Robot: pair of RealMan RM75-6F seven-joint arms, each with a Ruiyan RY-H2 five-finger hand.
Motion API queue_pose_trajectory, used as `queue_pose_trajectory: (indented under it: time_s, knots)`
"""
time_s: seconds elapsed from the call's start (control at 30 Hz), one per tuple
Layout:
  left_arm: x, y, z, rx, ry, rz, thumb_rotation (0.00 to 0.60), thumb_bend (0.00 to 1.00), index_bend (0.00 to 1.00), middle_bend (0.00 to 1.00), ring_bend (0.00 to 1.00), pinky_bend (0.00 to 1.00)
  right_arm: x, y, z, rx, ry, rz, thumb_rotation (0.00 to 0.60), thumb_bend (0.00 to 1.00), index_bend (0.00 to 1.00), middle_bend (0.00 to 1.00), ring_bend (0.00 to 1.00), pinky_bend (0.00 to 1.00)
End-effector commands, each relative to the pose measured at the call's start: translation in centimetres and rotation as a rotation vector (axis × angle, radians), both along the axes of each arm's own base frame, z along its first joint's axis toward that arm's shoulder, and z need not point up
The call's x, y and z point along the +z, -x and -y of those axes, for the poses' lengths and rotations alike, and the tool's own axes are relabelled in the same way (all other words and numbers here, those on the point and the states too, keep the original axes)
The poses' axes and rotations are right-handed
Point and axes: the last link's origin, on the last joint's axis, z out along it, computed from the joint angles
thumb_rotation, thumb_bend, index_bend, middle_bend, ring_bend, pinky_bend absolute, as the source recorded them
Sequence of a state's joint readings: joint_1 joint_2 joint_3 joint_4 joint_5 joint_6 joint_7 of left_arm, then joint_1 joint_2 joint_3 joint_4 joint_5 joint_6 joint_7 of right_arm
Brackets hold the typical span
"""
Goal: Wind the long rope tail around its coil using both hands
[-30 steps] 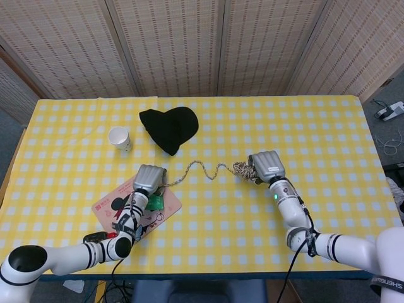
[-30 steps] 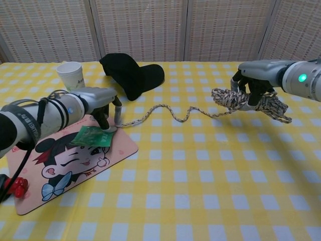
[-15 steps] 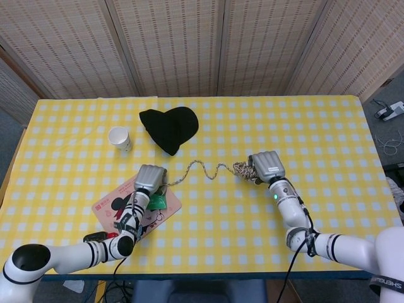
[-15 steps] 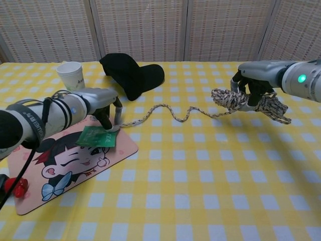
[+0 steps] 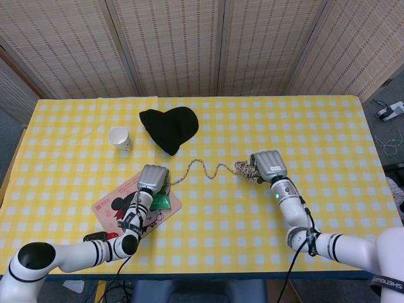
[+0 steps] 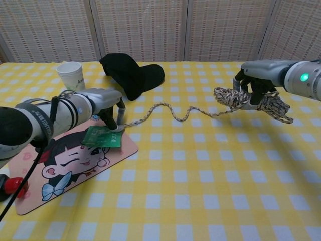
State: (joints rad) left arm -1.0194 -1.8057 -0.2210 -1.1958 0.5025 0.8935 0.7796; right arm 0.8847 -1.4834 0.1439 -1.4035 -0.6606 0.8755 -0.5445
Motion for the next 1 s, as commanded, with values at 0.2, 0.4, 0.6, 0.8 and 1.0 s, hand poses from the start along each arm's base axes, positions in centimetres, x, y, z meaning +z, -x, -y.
queue_pose_trajectory:
  time_s: [0.2, 0.4, 0.6, 0.8, 1.0]
  knots:
    - [-0.09, 0.12, -0.03, 0.004, -0.001, -0.005, 0.515, 0.37, 0.68, 1.00, 1.00, 1.00, 0.00, -0.02, 0.02, 0.000, 0.001, 0.002, 0.600, 1.00, 0.75, 0.58, 0.57, 0.76]
    - [-0.06, 0.23, -0.03, 0.005, -0.007, 0.001, 0.535, 0.40, 0.70, 1.00, 1.00, 1.00, 0.02, 0.10, -0.03, -0.004, 0.001, 0.003, 0.600, 1.00, 0.75, 0.58, 0.57, 0.76]
    - [-0.05, 0.18, 0.08, 0.004, -0.017, 0.007, 0.599, 0.43, 0.71, 1.00, 1.00, 1.00, 0.11, 0.08, -0.05, -0.006, 0.003, 0.009, 0.600, 1.00, 0.75, 0.58, 0.57, 0.76]
    - [-0.05, 0.19, 0.13, 0.002, -0.029, 0.006, 0.600, 0.44, 0.73, 1.00, 1.00, 1.00, 0.21, 0.12, -0.08, -0.008, 0.006, 0.011, 0.600, 1.00, 0.75, 0.58, 0.57, 0.76]
    - [0.40, 0.12, -0.04, 0.009, -0.038, 0.025, 0.600, 0.45, 0.74, 1.00, 1.00, 1.00, 0.30, 0.15, -0.09, -0.010, 0.007, 0.016, 0.600, 1.00, 0.75, 0.58, 0.57, 0.76]
